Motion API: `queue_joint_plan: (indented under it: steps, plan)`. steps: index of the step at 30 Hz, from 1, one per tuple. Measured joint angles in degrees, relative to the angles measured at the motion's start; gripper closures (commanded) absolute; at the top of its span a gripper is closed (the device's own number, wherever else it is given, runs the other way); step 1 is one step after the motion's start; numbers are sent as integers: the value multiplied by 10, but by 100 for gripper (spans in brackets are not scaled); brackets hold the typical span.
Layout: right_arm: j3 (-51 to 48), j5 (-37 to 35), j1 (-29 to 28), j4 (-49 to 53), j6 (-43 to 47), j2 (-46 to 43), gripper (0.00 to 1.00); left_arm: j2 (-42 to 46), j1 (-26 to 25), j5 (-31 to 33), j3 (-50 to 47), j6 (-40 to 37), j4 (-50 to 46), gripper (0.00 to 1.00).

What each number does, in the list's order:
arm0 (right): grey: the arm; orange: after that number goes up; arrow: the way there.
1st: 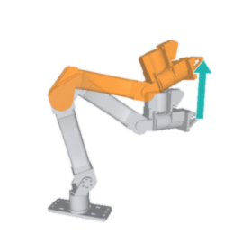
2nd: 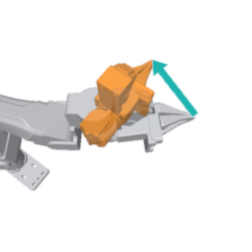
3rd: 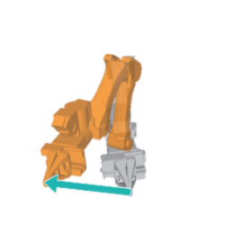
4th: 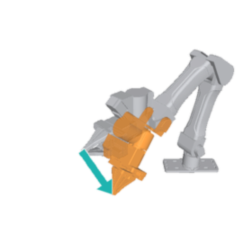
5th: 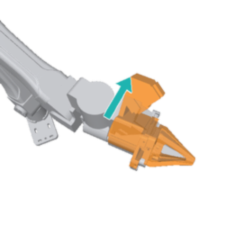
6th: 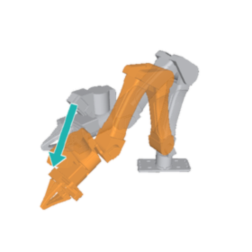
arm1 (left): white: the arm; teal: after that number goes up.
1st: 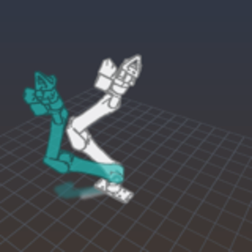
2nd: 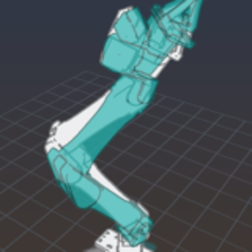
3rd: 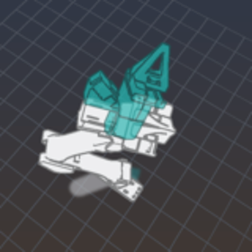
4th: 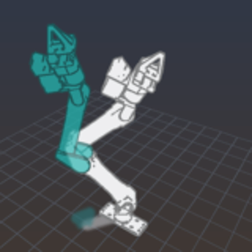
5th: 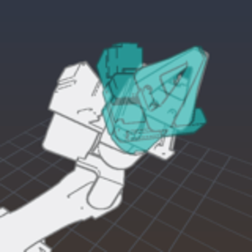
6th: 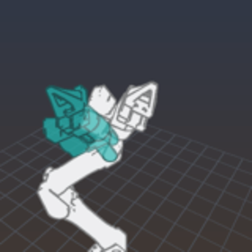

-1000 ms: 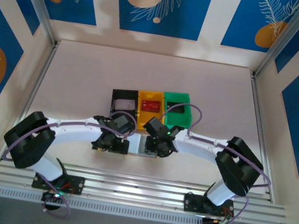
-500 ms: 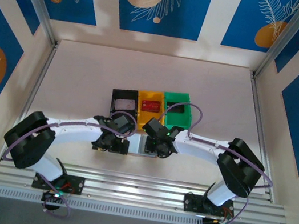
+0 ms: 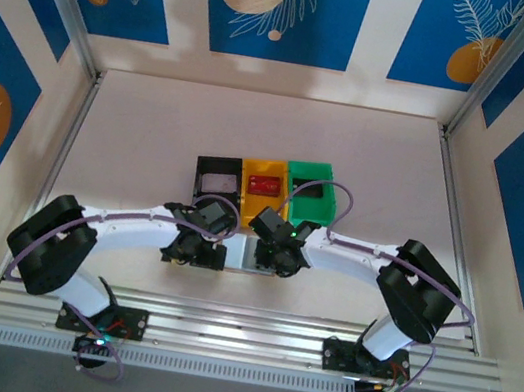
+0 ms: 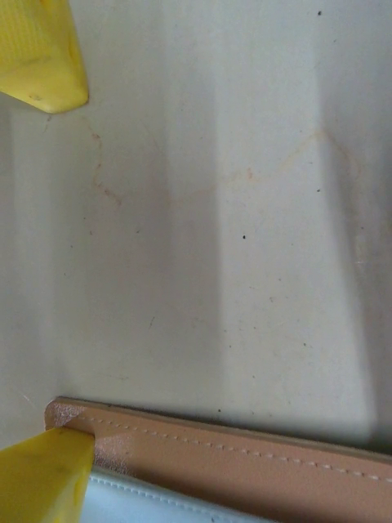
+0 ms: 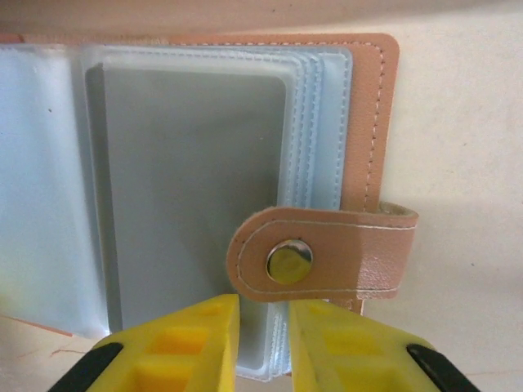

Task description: Take the credit cards out of the card holder

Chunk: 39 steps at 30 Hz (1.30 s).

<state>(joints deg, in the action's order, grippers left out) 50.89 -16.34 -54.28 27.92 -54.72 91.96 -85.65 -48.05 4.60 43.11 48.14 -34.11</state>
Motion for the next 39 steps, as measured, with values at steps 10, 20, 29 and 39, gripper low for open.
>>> queue_joint_plan:
  steps: [10, 20, 29, 39]
  plan:
    - [0, 0, 0, 0, -1, 1, 89, 0, -1, 0, -1, 0, 2, 0]
    - [21, -17, -19, 22, 6, 2, 94, 0, -2, 2, -3, 0, 4, 0]
    - [37, -31, -31, 40, 17, 2, 96, 0, -3, 2, -3, 1, 4, 0]
    - [38, -32, -31, 43, 21, 2, 97, 0, -5, 5, -3, 5, 4, 0]
